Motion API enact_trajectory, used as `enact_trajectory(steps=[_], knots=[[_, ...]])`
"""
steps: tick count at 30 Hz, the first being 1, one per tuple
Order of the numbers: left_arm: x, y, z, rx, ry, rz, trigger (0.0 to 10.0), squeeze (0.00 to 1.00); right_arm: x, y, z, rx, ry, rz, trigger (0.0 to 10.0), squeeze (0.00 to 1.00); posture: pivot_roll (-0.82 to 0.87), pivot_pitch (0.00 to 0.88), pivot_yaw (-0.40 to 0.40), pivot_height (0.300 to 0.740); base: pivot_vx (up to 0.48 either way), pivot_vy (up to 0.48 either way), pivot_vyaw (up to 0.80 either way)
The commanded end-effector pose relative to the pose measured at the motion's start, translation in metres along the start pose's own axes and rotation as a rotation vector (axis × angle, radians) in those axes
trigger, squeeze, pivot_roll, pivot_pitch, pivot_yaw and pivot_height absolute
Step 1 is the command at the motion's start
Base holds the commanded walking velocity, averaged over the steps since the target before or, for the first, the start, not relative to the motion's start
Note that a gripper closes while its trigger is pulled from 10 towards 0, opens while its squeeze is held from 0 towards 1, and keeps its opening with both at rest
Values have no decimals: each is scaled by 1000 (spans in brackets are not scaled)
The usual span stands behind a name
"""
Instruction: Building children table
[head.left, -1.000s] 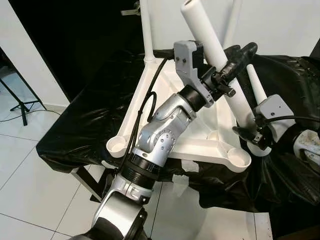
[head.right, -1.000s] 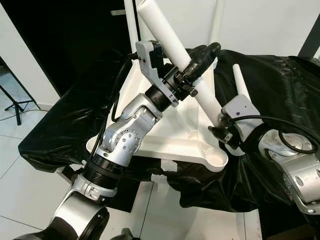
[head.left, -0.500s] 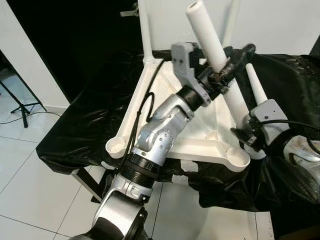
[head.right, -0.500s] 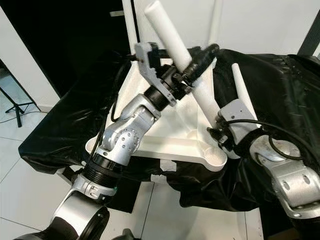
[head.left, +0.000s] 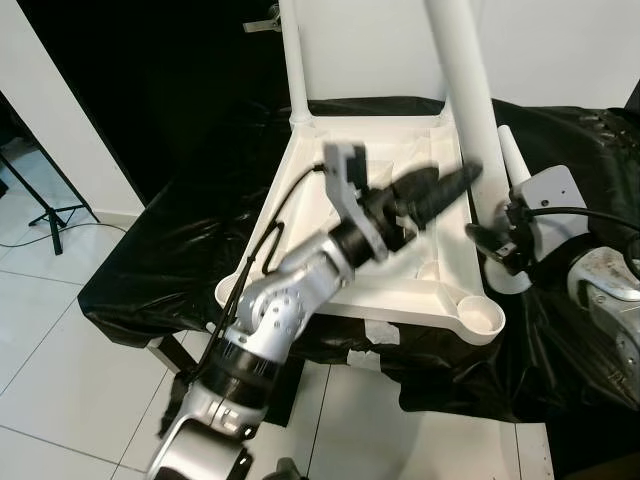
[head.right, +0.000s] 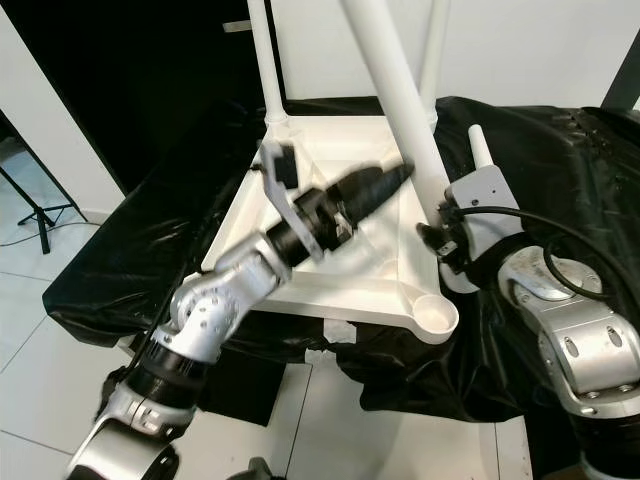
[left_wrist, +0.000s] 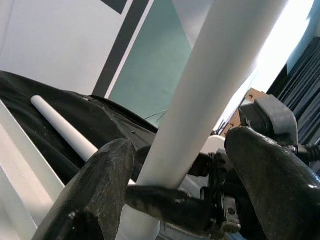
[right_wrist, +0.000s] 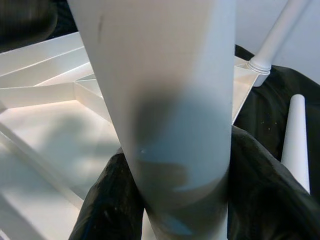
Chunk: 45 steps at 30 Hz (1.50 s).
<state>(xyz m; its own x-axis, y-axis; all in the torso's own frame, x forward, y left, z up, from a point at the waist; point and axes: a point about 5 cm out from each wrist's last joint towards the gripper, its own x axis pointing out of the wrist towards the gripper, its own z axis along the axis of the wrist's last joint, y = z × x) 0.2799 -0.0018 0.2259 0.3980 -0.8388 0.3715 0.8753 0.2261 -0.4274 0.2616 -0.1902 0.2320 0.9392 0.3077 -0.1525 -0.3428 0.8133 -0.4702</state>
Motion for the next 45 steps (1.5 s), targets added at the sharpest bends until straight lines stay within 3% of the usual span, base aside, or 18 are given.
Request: enact_trajectory(steps=[1,2,3,4,6,8,10,15,17,20,26,29,33,39,41,43,45], knots=[[-13,-20,-11,45,87,-538,10000,0,-3,-2,8,22,-42,-22,9176,0,28,0,69,740,0,0,0],[-13,-20,-11,45,87,-538,10000,0,-3,-2,8,22,-42,-22,9176,0,28,0,69,740,0,0,0],[-22,-8,-27,76,181,-497,10000,0,-4,2,12,67,-73,-34,10000,0,30,0,70,740,0,0,0],[-22,-8,-27,76,181,-497,10000,0,-4,2,12,67,-73,-34,10000,0,30,0,70,740,0,0,0],[-38,7,-47,122,331,-436,10000,0,-5,11,17,153,-120,-60,10000,0,30,0,73,740,0,0,0],[-38,7,-47,122,331,-436,10000,0,-5,11,17,153,-120,-60,10000,0,30,0,73,740,0,0,0],[-46,18,-58,178,410,-366,10000,0,-5,18,18,226,-141,-91,10000,0,27,0,76,740,0,0,0],[-46,27,-61,234,416,-270,10000,0,-6,23,20,266,-154,-100,10000,0,21,0,77,740,0,0,0],[-43,40,-62,294,388,-125,10000,0,-9,29,20,284,-156,-85,10000,0,13,0,75,740,0,0,0],[-46,45,-65,334,395,-71,10000,0,-14,32,18,307,-139,-82,10000,0,4,0,73,740,0,0,0],[-56,40,-74,337,460,-152,10000,0,-22,32,12,328,-106,-98,10000,0,-6,0,74,740,0,0,0],[-69,26,-82,278,538,-320,10000,0,-28,31,7,335,-78,-115,10000,0,-9,0,72,740,0,0,0],[-73,20,-81,217,556,-411,10000,0,-31,32,5,332,-62,-113,10000,0,-18,0,66,740,0,0,0],[-72,22,-85,242,587,-427,10000,0,-34,32,1,329,-42,-102,10000,0,-21,0,63,740,0,0,0],[-67,25,-88,265,588,-408,10000,0,-35,34,-3,329,-29,-94,10000,0,-21,0,61,740,0,0,0],[-53,28,-96,309,591,-356,10000,0,-35,40,-17,347,20,-64,10000,0,-18,0,59,740,0,0,0],[-52,28,-97,311,593,-352,10000,0,-35,41,-19,350,27,-61,10000,0,-18,0,59,740,0,0,0]])
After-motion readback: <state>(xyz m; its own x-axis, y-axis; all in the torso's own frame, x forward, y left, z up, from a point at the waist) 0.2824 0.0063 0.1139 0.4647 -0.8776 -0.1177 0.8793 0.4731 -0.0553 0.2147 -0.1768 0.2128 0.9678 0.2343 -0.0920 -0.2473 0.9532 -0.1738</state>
